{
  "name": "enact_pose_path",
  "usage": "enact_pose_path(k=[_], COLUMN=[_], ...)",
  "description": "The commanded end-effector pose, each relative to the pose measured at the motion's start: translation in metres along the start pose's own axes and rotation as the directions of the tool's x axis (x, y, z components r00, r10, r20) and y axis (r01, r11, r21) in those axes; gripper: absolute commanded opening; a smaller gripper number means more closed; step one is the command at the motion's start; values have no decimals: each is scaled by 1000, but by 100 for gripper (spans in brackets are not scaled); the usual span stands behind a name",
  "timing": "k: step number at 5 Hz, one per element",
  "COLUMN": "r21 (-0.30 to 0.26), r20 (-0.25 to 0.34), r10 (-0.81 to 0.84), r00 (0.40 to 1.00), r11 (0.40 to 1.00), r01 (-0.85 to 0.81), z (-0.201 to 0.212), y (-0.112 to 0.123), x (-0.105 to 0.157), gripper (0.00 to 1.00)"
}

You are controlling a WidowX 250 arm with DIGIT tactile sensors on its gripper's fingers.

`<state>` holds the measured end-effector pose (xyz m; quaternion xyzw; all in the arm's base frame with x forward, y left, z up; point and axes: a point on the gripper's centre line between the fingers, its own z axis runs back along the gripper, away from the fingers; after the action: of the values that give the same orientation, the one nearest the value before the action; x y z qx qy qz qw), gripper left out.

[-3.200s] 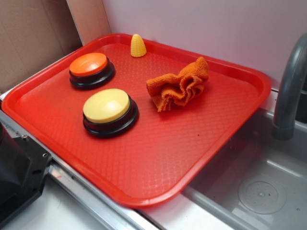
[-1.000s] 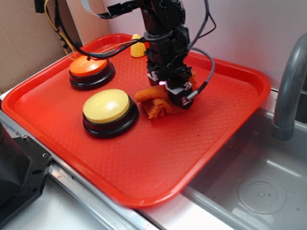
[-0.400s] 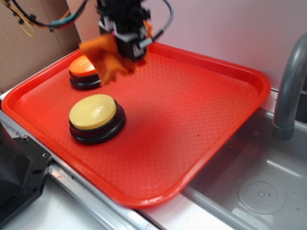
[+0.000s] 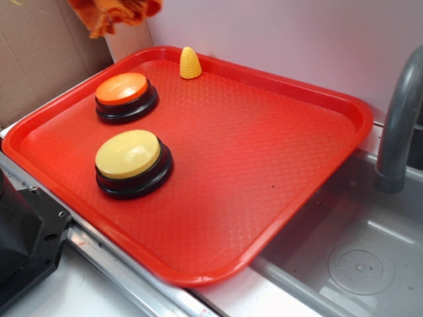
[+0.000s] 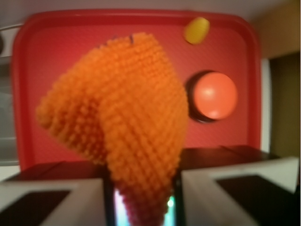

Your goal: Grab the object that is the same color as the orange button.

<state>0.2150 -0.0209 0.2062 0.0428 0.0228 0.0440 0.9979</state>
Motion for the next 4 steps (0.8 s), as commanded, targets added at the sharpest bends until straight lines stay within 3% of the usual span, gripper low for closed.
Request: enact_pose_path(k=[1, 3, 4], r21=[-38, 11, -3], r20=[70, 65, 77], r10=[174, 242, 224], r00=[982, 968, 972], r11=[984, 970, 975], r01=[-172, -243, -224], z=[21, 6, 4], y=[46, 69, 64], x=[-9, -7, -4], gripper=[0, 0, 0])
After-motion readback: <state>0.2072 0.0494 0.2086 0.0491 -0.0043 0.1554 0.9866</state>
